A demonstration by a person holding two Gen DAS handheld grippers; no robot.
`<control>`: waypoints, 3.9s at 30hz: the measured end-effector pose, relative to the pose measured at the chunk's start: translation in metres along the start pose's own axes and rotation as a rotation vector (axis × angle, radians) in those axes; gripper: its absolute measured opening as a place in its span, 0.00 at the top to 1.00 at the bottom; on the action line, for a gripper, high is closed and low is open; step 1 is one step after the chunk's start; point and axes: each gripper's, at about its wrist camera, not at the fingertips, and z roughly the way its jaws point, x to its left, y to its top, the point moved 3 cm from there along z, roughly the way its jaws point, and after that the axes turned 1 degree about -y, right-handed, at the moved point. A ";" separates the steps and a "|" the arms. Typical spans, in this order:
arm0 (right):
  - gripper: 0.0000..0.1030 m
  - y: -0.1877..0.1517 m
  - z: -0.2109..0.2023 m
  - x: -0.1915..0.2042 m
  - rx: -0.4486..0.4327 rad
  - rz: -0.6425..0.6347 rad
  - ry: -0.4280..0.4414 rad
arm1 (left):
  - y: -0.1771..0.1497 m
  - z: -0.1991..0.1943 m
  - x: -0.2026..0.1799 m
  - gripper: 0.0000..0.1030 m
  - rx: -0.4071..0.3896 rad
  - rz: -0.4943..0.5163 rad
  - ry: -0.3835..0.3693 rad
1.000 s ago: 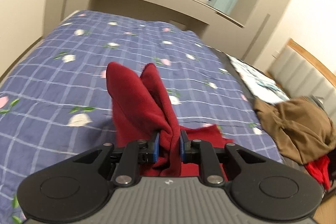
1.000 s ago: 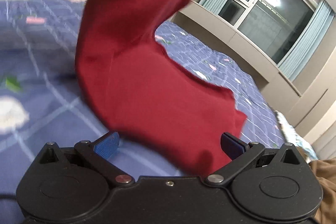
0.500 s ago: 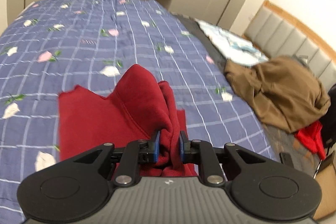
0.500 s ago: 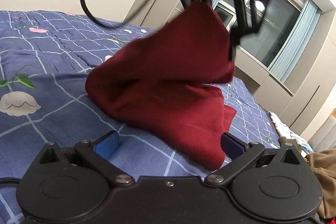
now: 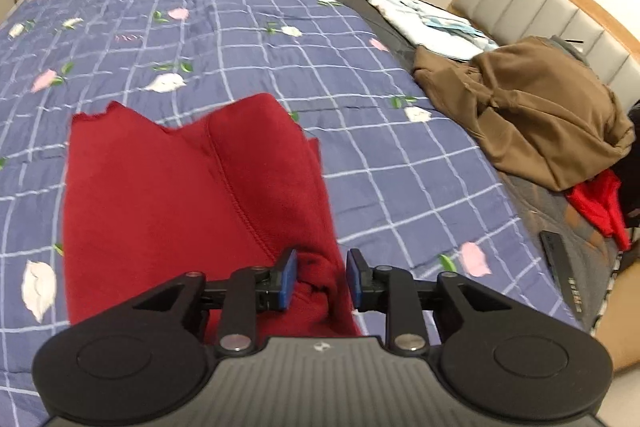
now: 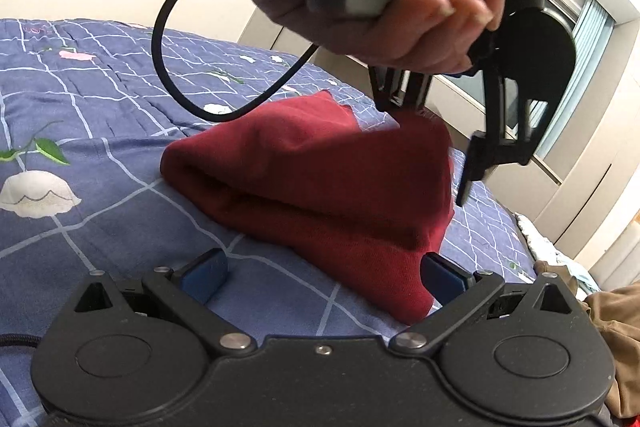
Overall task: Fold small clothes
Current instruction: 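Fold the lifted sweater half over onto the rest with the left gripper, then open the left gripper and lift both grippers away from the folded sweater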
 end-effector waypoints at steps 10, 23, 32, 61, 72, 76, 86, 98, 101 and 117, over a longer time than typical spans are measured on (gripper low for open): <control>0.00 0.000 -0.001 0.003 -0.005 -0.018 -0.012 | 0.006 -0.033 0.003 0.19 -0.067 -0.004 -0.030; 0.00 -0.004 -0.036 0.016 -0.016 -0.102 -0.099 | -0.032 -0.091 0.104 0.01 -0.142 -0.283 0.067; 0.00 -0.001 -0.051 0.000 0.049 0.029 -0.113 | -0.084 -0.091 0.158 0.01 -0.096 -0.410 0.110; 0.00 -0.025 0.036 -0.096 0.227 0.534 -0.214 | -0.111 -0.042 0.167 0.01 0.007 -0.308 0.157; 0.00 -0.016 0.019 -0.105 0.120 0.597 -0.218 | -0.102 -0.055 0.167 0.01 -0.039 -0.318 0.170; 0.00 0.007 0.020 -0.118 0.046 0.592 -0.243 | -0.078 -0.062 0.169 0.01 -0.118 -0.284 0.198; 0.00 0.049 0.117 -0.151 0.042 0.472 -0.217 | 0.004 -0.027 0.183 0.01 -0.187 -0.310 0.300; 0.00 0.004 0.177 -0.164 0.128 0.606 -0.216 | 0.014 0.028 0.209 0.00 -0.138 -0.399 0.290; 0.00 -0.010 0.179 -0.169 0.128 0.696 -0.176 | 0.009 0.034 0.211 0.00 -0.152 -0.373 0.285; 0.00 0.004 0.146 -0.187 0.174 0.767 -0.168 | 0.003 -0.010 0.201 0.01 -0.162 -0.369 0.273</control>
